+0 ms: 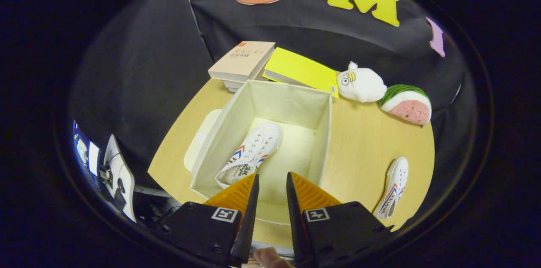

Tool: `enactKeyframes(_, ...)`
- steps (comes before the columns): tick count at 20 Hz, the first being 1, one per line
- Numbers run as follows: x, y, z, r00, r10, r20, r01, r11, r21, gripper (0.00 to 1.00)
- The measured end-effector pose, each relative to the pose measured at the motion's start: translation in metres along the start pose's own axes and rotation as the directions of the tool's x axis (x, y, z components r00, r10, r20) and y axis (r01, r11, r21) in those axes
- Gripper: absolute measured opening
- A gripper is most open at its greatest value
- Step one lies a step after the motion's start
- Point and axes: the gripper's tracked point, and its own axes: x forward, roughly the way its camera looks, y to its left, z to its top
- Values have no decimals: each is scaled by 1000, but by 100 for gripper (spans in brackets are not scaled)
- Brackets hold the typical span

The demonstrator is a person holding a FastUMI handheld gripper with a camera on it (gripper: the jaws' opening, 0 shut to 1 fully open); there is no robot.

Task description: Open the storage box then place both shoes into the box .Put the left shoe in first, then the right shoe, with the right side of both shoes facing outward in a uniform manner.

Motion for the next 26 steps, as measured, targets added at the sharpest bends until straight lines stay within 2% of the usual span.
enactKeyframes(2,-12,-21,-8,1000,-2,12,3,1000,-15,45)
enactKeyframes(7,-33,-74,-23,999,-19,51,17,999,48,48)
enactKeyframes(10,-37,-108,-20,992,-33,125,20,995,99,48)
enactKeyframes(14,-34,-163,-19,963,-124,241,93,986,139,48)
enactKeyframes(20,-15,-217,-53,986,-50,160,14,976,217,49)
enactKeyframes(21,-14,-228,-61,989,-50,141,18,975,221,50)
enactKeyframes(25,-9,-281,-96,992,-119,39,109,974,201,65)
enactKeyframes(26,-6,-285,-102,994,-109,13,105,977,187,67)
